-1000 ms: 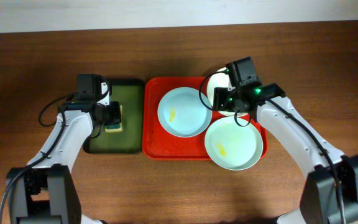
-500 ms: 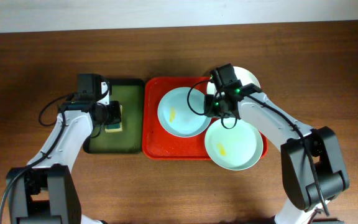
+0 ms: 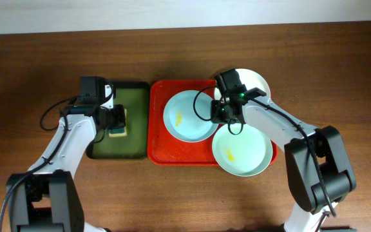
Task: Clean dirty plates on tray and stack at the side
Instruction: 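Move the right gripper to the light-blue plate's rim and grip it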
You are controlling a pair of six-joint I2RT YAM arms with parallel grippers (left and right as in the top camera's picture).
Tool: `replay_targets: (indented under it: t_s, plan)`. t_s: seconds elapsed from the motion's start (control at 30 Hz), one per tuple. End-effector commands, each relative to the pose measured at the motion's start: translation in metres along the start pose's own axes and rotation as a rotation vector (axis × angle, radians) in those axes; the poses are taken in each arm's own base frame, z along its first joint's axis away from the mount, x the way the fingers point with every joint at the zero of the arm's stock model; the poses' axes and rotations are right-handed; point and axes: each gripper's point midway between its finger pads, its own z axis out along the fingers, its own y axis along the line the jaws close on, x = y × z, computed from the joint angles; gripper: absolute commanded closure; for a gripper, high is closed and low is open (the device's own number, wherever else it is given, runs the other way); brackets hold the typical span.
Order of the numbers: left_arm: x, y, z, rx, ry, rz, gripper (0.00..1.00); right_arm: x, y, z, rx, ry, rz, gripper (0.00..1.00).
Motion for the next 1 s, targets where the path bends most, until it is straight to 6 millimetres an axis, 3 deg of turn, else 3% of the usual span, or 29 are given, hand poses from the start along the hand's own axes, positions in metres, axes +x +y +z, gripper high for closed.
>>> replay_targets:
  t_s: [0.0,0.53,0.8,0.9,0.97]
  plan:
    - [-0.003,0.000,0.000,0.001,-0.003,0.002,0.60,0.008,-0.002,0.005,0.022,0.019,-0.004,0.89]
    - [-0.003,0.000,0.000,0.001,-0.004,0.002,0.60,0.024,0.005,0.006,-0.012,0.083,-0.009,0.93]
    - [-0.003,0.000,0.000,0.001,-0.004,0.002,0.59,0.041,0.029,0.006,-0.037,0.116,-0.069,0.96]
    - [-0.003,0.000,0.000,0.001,-0.004,0.002,0.59,0.024,0.027,0.005,-0.053,0.066,-0.057,0.66]
    - [-0.003,0.000,0.000,0.001,-0.004,0.002,0.60,0.016,0.020,0.005,-0.047,0.046,-0.040,0.67]
